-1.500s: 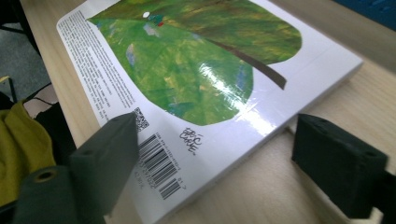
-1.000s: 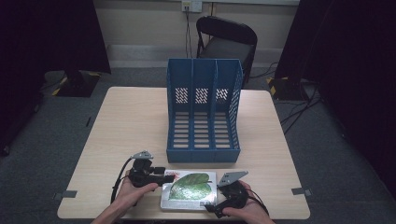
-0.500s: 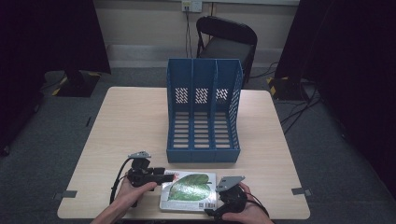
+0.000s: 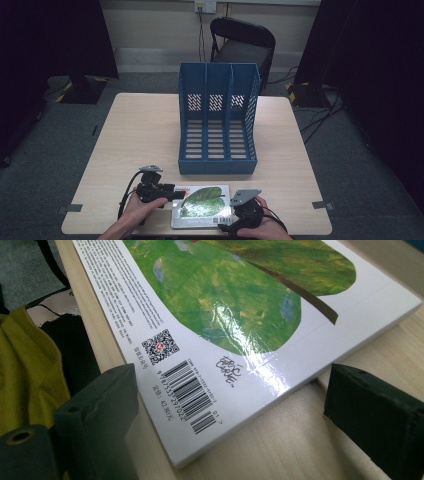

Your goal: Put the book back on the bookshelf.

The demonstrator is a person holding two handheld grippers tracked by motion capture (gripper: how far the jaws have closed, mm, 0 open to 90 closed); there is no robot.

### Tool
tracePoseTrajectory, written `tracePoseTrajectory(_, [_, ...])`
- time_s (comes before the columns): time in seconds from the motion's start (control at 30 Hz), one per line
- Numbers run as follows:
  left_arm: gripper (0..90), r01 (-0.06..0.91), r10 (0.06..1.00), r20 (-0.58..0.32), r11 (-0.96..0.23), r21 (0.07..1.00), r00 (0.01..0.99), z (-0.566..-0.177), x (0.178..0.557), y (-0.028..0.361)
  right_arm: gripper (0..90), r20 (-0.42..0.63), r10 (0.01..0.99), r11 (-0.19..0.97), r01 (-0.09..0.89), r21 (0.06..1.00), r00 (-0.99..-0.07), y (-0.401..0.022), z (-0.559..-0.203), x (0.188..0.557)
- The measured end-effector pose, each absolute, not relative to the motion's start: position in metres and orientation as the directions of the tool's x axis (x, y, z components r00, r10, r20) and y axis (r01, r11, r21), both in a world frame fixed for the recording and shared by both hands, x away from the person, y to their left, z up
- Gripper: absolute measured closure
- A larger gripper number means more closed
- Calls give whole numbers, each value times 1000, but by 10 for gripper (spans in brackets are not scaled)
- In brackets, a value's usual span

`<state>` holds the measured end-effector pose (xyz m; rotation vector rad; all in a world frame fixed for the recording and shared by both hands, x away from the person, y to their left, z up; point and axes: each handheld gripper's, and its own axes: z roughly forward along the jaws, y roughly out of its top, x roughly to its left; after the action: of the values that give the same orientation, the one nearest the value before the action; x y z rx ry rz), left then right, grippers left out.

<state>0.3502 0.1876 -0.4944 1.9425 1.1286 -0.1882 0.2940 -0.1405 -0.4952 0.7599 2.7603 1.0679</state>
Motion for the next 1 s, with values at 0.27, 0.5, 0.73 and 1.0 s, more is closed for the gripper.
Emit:
tracePoseTrajectory(0.27, [410,782,599,-578,-137,608,554,-490,353,197,58,109,484,625,431,651,-868,-141,-495,295])
tracePoseTrajectory(0.5, [423,753,569,-587,-91,651,576,-483,353,200,55,119,489,621,440,649,-864,-141,-494,295])
tracePoseTrajectory(0.73, [415,731,563,-575,-78,678,594,-479,351,198,55,138,491,617,455,642,-860,-142,-493,296])
tracePoseTrajectory(1.0, [393,728,599,-530,-134,673,600,-483,351,194,63,132,487,624,449,639,-863,-142,-493,297])
